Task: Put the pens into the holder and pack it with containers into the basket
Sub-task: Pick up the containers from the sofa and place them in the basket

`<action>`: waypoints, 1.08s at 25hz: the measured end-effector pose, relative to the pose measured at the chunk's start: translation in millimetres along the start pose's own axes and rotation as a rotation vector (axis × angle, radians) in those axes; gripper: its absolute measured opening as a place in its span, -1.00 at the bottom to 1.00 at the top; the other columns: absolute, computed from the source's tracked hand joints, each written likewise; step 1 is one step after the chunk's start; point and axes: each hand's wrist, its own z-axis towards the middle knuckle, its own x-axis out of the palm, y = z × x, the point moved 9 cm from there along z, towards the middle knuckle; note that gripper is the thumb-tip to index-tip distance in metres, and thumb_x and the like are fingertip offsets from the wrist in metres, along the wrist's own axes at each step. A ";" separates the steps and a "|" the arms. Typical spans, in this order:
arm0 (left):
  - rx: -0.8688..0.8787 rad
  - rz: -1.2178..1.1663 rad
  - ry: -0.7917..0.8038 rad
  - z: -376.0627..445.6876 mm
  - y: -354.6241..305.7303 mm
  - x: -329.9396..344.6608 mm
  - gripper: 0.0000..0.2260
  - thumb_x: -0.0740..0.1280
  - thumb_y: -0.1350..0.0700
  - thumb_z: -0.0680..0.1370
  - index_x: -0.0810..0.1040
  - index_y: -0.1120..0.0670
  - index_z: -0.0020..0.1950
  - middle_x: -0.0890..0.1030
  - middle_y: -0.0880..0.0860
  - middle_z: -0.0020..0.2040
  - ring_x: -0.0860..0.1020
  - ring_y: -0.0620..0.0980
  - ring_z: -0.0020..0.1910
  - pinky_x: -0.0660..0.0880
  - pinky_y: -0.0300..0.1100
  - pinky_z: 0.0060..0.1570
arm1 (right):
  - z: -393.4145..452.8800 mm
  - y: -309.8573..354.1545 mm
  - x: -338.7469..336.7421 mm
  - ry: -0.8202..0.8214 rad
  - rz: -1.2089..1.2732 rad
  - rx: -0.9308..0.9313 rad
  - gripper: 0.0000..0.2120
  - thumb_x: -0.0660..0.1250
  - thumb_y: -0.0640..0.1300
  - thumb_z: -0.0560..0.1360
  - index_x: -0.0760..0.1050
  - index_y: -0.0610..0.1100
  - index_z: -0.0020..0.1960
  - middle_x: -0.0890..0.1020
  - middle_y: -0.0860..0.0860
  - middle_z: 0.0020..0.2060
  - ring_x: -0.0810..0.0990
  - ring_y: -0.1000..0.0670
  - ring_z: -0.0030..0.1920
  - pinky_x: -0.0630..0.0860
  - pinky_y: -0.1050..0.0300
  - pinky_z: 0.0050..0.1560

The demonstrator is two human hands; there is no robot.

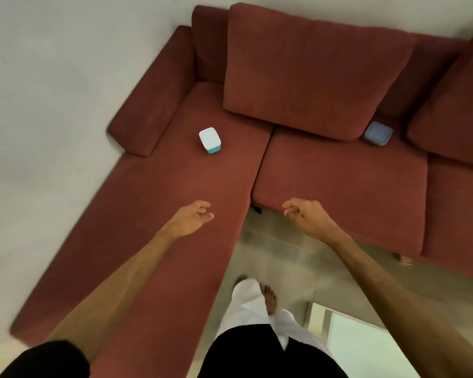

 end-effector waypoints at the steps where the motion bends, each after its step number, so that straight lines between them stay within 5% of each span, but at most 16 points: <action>1: -0.022 -0.021 0.006 26.1 -1.7 -15.5 -0.56 0.41 -0.07 0.65 0.49 -0.04 0.52 0.58 0.03 0.43 0.57 0.01 0.36 0.47 -0.09 0.41 | 23.3 -0.8 -6.7 0.002 0.011 0.002 -0.74 0.34 -0.13 0.64 0.60 -0.17 0.30 0.74 -0.09 0.11 0.70 -0.10 0.13 0.58 0.06 0.21; 7: -0.144 -0.121 -0.009 216.8 -4.9 -84.8 -0.50 0.40 -0.09 0.65 0.41 -0.04 0.57 0.56 0.02 0.46 0.55 0.04 0.39 0.45 -0.06 0.40 | 190.5 -1.3 -25.6 0.061 0.083 0.064 -0.75 0.34 -0.22 0.63 0.61 -0.20 0.29 0.74 -0.09 0.13 0.70 -0.05 0.16 0.49 0.25 0.16; 12: -0.374 -0.299 -0.079 381.6 30.7 -107.2 -0.29 0.44 -0.24 0.57 0.28 -0.01 0.62 0.59 0.05 0.46 0.55 0.13 0.42 0.48 0.16 0.44 | 308.1 -17.9 -31.7 0.064 0.206 0.205 -0.71 0.29 -0.26 0.63 0.60 -0.16 0.32 0.74 0.00 0.08 0.69 -0.01 0.08 0.59 0.15 0.19; 16: -0.548 -0.429 -0.229 490.8 61.4 -114.3 -0.13 0.48 -0.37 0.44 0.32 0.06 0.60 0.58 0.12 0.42 0.60 0.16 0.33 0.59 0.19 0.31 | 376.4 -66.5 -23.7 0.018 0.297 0.359 -0.74 0.32 -0.24 0.64 0.62 -0.09 0.29 0.73 0.06 0.04 0.69 0.09 0.03 0.45 0.57 -0.01; 19: -0.582 -0.431 -0.286 550.3 55.1 -111.6 -0.15 0.55 -0.31 0.41 0.36 0.11 0.53 0.58 0.10 0.39 0.60 0.15 0.32 0.60 0.20 0.28 | 405.3 -106.7 -18.2 -0.015 0.331 0.457 -0.75 0.34 -0.24 0.62 0.63 -0.10 0.27 0.70 0.10 -0.02 0.63 0.28 -0.09 0.37 0.67 -0.10; 21: -0.642 -0.442 -0.295 562.8 53.6 -105.2 -0.13 0.61 -0.20 0.42 0.28 0.14 0.55 0.52 0.12 0.45 0.56 0.18 0.37 0.60 0.20 0.28 | 408.7 -117.7 -16.5 -0.006 0.330 0.484 -0.74 0.33 -0.24 0.62 0.62 -0.08 0.27 0.70 0.11 -0.01 0.59 0.35 -0.10 0.37 0.66 -0.08; 23: -0.662 -0.489 -0.271 576.0 48.6 -94.6 -0.10 0.65 -0.10 0.41 0.23 0.12 0.56 0.47 0.11 0.48 0.52 0.16 0.40 0.63 0.20 0.22 | 405.7 -130.7 -16.4 0.002 0.345 0.517 -0.73 0.32 -0.23 0.62 0.62 -0.09 0.29 0.72 0.07 0.05 0.66 0.19 -0.06 0.47 0.52 0.04; 27: -0.596 -0.500 -0.156 581.3 30.2 -75.8 -0.13 0.68 -0.14 0.33 0.38 0.04 0.53 0.58 0.01 0.37 0.61 0.06 0.30 0.60 -0.01 0.12 | 375.5 -150.9 -12.3 0.003 0.386 0.579 -0.73 0.31 -0.24 0.62 0.61 -0.10 0.29 0.73 0.03 0.07 0.67 0.07 0.04 0.52 0.33 0.12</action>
